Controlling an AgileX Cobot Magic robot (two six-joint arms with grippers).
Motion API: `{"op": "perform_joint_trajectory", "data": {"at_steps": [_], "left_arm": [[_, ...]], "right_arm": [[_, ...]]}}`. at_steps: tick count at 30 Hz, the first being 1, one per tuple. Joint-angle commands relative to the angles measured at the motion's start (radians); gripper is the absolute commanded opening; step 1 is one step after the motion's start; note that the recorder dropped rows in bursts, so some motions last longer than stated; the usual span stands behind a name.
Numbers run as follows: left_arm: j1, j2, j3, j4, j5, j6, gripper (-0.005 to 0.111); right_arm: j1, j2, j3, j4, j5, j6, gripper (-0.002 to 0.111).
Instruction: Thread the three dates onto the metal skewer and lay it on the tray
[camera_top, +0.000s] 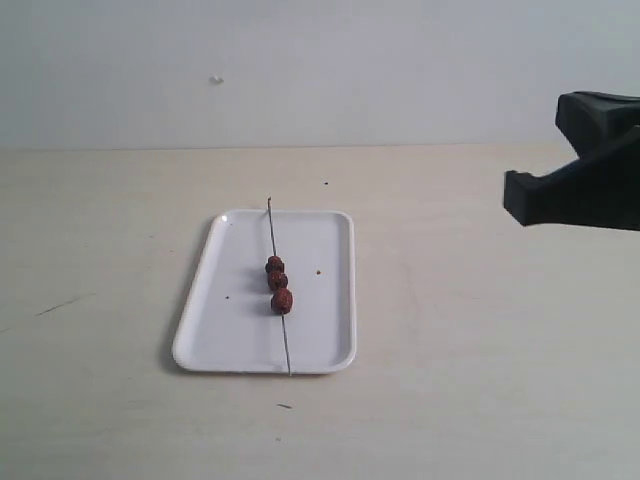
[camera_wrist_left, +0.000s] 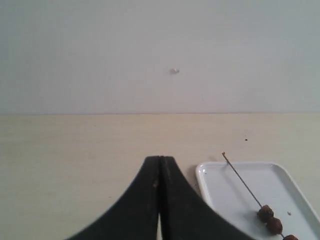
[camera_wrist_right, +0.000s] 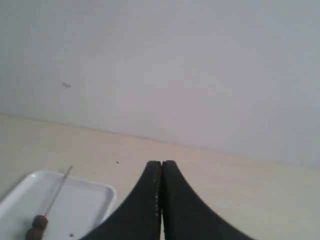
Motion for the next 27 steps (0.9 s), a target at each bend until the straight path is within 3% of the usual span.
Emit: {"op": "perform_joint_trajectory", "data": {"at_steps": [1, 4, 10, 13, 17, 27], "left_arm": [[0.001, -0.258, 0.138, -0.008, -0.068, -0.036, 0.0], [0.001, -0.414, 0.223, -0.008, -0.078, -0.047, 0.0], [0.001, -0.642, 0.352, -0.008, -0.082, -0.079, 0.0], [0.001, -0.72, 0.409, -0.008, -0.085, -0.079, 0.0], [0.001, -0.774, 0.454, -0.008, -0.085, -0.079, 0.0], [0.001, -0.787, 0.477, -0.008, -0.085, -0.075, 0.0]], "right_arm": [[0.002, -0.164, 0.117, -0.307, 0.194, 0.217, 0.0], [0.002, -0.245, 0.164, -0.414, 0.286, 0.299, 0.0], [0.002, -0.365, 0.215, -0.412, 0.401, 0.303, 0.0], [0.002, -0.409, 0.236, -0.317, 0.445, 0.306, 0.0], [0.002, -0.43, 0.241, -0.196, 0.458, 0.304, 0.0], [0.009, -0.435, 0.241, -0.198, 0.412, 0.302, 0.0]]}}
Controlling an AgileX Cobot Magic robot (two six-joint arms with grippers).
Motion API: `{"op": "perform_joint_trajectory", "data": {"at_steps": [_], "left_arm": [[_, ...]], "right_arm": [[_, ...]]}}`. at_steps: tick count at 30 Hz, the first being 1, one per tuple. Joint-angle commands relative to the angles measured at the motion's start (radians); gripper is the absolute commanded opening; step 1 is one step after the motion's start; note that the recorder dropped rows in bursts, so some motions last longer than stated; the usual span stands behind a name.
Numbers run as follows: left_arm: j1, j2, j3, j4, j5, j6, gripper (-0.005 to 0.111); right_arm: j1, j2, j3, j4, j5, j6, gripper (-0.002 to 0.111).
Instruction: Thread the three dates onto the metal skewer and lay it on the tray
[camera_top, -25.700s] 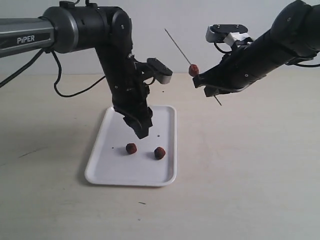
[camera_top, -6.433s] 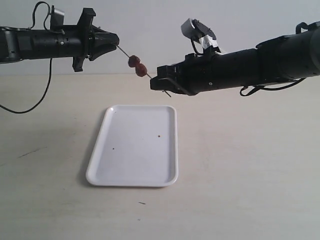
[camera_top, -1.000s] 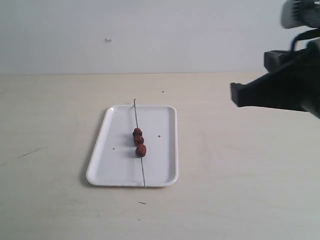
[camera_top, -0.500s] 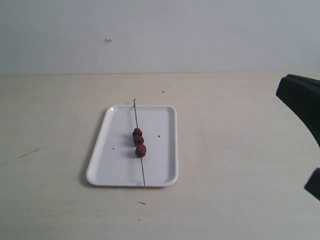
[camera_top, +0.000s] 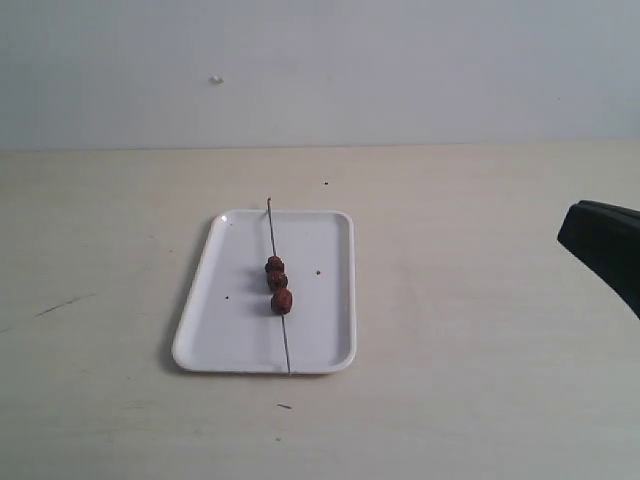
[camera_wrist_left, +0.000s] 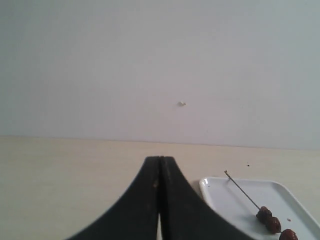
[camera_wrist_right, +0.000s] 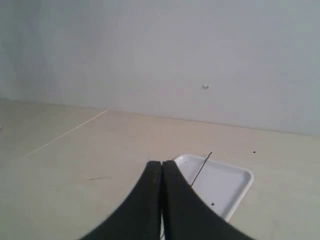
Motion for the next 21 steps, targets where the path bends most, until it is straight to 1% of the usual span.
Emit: {"op": "perform_joint_trajectory", "data": {"at_steps": [1, 2, 3, 4, 6, 7, 8, 9, 10, 11, 15, 17, 20, 21], "left_arm": [[0.001, -0.008, 0.003, -0.006, -0.003, -0.002, 0.0], [0.001, -0.008, 0.003, -0.006, -0.003, -0.002, 0.0], [0.001, -0.008, 0.003, -0.006, -0.003, -0.002, 0.0], [0.001, -0.008, 0.003, -0.006, -0.003, -0.002, 0.0], [0.001, -0.008, 0.003, -0.006, -0.003, -0.002, 0.0], [0.001, -0.008, 0.003, -0.006, -0.003, -0.002, 0.0], [0.001, -0.008, 0.003, -0.006, -0.003, -0.002, 0.0], [0.001, -0.008, 0.003, -0.006, -0.003, -0.002, 0.0], [0.001, -0.008, 0.003, -0.006, -0.003, -0.002, 0.0], [0.001, -0.008, 0.003, -0.006, -0.003, -0.002, 0.0], [0.001, -0.008, 0.003, -0.006, -0.003, -0.002, 0.0], [0.001, -0.008, 0.003, -0.006, -0.003, -0.002, 0.0], [0.001, -0.008, 0.003, -0.006, -0.003, -0.002, 0.0], [0.001, -0.008, 0.003, -0.006, -0.003, -0.002, 0.0]], "right_arm": [[0.012, -0.022, 0.003, -0.005, -0.059, -0.001, 0.0], [0.006, -0.038, 0.003, -0.008, -0.061, -0.001, 0.0], [-0.035, -0.065, 0.003, -0.011, -0.05, -0.001, 0.0], [-0.101, -0.094, 0.003, -0.011, -0.031, -0.001, 0.0], [-0.29, -0.158, 0.003, -0.004, 0.013, 0.011, 0.0], [-0.414, -0.2, 0.003, 0.006, 0.051, 0.028, 0.0], [-0.516, -0.239, 0.003, 0.005, 0.076, 0.037, 0.0], [-0.595, -0.276, 0.003, 0.008, 0.09, 0.039, 0.0], [-0.65, -0.296, 0.003, 0.008, 0.098, 0.039, 0.0], [-0.687, -0.315, 0.003, 0.008, 0.099, 0.035, 0.0], [-0.704, -0.321, 0.003, 0.006, 0.105, -0.041, 0.0], [-0.724, -0.321, 0.011, 0.006, 0.113, -0.045, 0.0], [-0.836, -0.347, 0.018, -0.032, 0.242, -0.043, 0.0], [-0.876, -0.36, 0.027, -0.078, 0.279, -0.016, 0.0]]}}
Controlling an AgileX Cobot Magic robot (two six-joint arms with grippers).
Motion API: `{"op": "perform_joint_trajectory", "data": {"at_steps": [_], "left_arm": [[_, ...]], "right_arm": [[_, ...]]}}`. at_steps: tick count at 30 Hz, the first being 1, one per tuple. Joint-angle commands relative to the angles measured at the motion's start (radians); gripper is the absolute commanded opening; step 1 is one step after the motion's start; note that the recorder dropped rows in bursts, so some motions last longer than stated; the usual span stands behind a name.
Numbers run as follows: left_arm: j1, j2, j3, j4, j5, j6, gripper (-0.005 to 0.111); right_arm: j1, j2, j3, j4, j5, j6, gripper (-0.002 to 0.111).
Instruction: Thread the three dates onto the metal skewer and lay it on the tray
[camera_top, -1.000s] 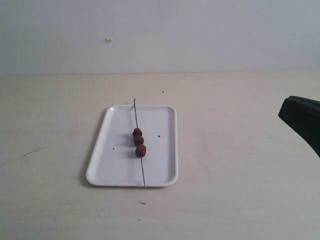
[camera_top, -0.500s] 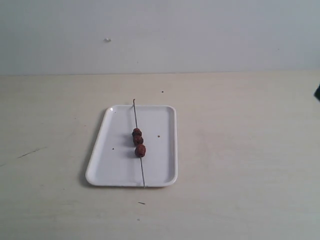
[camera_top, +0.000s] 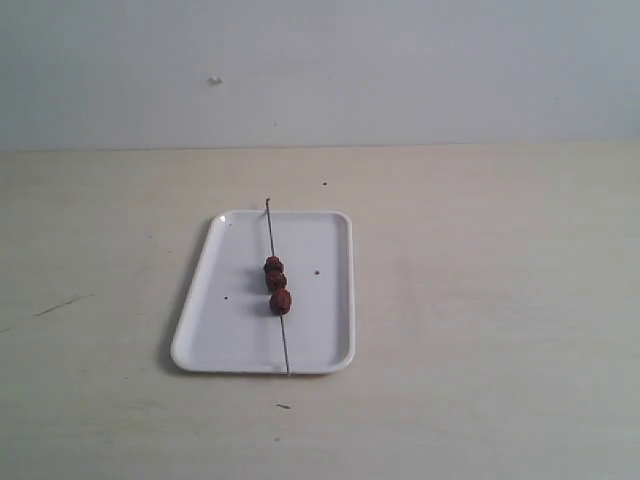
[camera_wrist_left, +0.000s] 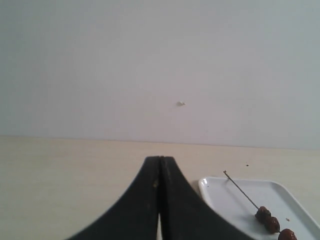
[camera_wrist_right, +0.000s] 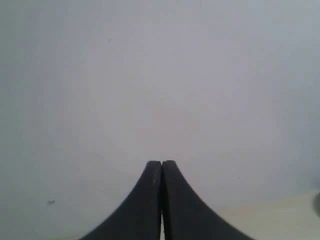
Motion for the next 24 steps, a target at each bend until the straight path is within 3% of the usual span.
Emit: {"op": "perform_joint_trajectory", "data": {"at_steps": [1, 6, 9, 14, 24], "left_arm": [[0.001, -0.008, 0.003, -0.006, -0.003, -0.002, 0.0], [0.001, -0.008, 0.003, -0.006, -0.003, -0.002, 0.0], [0.001, -0.008, 0.003, -0.006, -0.003, -0.002, 0.0], [0.001, -0.008, 0.003, -0.006, -0.003, -0.002, 0.0], [0.001, -0.008, 0.003, -0.006, -0.003, -0.002, 0.0]], "right_arm": [[-0.164, -0.05, 0.03, -0.176, 0.171, 0.079, 0.0], [-0.264, -0.086, 0.096, -0.858, 0.25, 0.742, 0.0], [-0.278, -0.115, 0.152, -1.077, 0.25, 0.973, 0.0], [-0.278, -0.142, 0.234, -1.162, 0.254, 1.022, 0.0], [-0.278, -0.143, 0.234, -1.164, 0.36, 1.033, 0.0]]}}
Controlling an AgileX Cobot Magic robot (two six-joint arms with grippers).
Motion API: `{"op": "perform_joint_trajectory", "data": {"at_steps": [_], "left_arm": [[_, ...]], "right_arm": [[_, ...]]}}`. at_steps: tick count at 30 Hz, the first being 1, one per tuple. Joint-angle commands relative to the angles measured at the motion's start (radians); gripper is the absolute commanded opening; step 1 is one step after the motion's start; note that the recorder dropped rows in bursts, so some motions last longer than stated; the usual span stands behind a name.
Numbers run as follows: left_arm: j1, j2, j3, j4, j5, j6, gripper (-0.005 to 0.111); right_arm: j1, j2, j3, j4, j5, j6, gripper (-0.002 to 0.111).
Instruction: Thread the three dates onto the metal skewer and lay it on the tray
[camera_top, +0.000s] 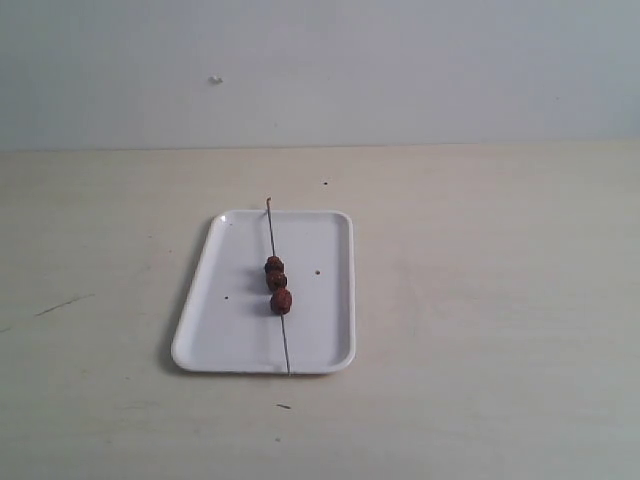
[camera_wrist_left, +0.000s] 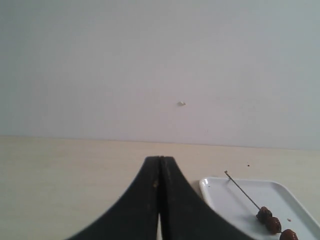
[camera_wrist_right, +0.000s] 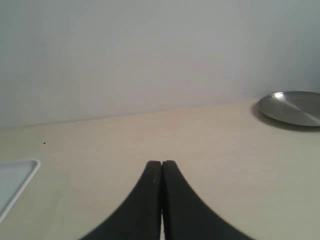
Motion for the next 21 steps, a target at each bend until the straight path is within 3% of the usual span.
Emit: {"op": "perform_joint_trajectory", "data": {"at_steps": [1, 21], "left_arm": [[0.001, -0.008, 0.003, -0.006, -0.003, -0.002, 0.0], [0.001, -0.008, 0.003, -0.006, -0.01, 0.034, 0.0]], "right_arm": [[-0.009, -0.007, 0.005, -0.01, 0.025, 0.007, 0.0], [-0.009, -0.007, 0.005, -0.01, 0.025, 0.011, 0.0]]}}
